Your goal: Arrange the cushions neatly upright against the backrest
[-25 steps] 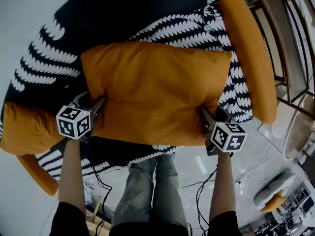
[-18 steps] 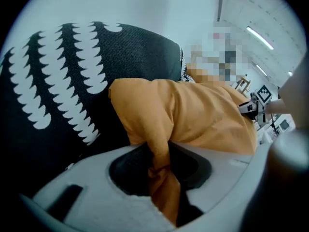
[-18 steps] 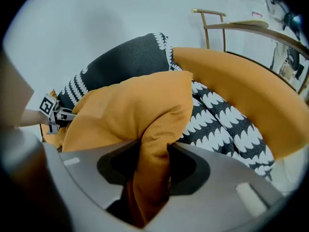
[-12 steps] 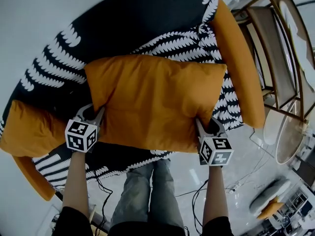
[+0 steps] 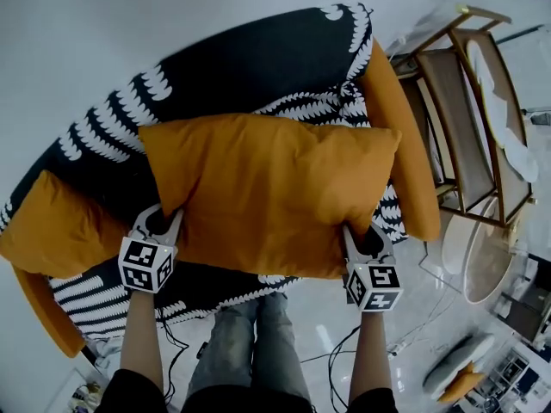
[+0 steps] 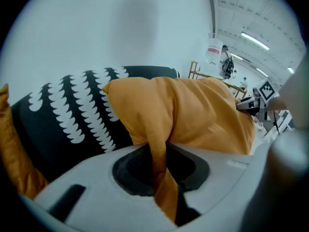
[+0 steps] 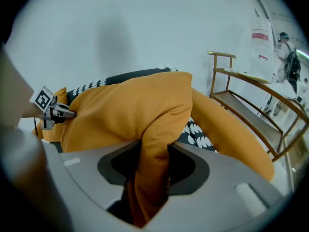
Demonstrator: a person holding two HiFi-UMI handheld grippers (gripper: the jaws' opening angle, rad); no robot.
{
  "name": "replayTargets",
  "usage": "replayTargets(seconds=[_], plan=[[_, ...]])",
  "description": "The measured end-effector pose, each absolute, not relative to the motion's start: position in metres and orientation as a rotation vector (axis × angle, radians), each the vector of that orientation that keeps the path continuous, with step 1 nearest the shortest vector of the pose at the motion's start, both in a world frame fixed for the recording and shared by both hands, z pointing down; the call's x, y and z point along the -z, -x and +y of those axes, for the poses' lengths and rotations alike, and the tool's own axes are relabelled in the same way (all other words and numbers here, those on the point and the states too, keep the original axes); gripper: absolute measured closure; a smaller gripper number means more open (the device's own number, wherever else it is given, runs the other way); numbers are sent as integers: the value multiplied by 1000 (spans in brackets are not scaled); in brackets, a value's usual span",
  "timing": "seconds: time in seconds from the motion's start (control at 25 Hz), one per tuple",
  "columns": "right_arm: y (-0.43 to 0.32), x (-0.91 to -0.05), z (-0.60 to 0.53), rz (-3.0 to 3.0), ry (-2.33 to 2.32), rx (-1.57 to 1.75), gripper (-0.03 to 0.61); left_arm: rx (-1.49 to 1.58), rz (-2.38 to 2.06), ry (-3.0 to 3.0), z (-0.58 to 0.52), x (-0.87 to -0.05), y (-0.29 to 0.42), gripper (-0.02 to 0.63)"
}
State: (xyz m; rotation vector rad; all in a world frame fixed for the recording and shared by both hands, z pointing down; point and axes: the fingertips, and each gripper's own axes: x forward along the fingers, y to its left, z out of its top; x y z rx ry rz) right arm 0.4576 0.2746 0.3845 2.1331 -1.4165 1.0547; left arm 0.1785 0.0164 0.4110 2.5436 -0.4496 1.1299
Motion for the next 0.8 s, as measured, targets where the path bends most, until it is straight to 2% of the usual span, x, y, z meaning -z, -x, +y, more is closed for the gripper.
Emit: replayTargets(seconds=[0.36,0.8], plan=[[-479,-337,217,-1556,-2112,-841,394,-976,-605,-2591,-8,-368,-173,546],[-508,-346,129,-1757,-1963,-719,391,-922,-843,-2520,-33,-370,-162,545]])
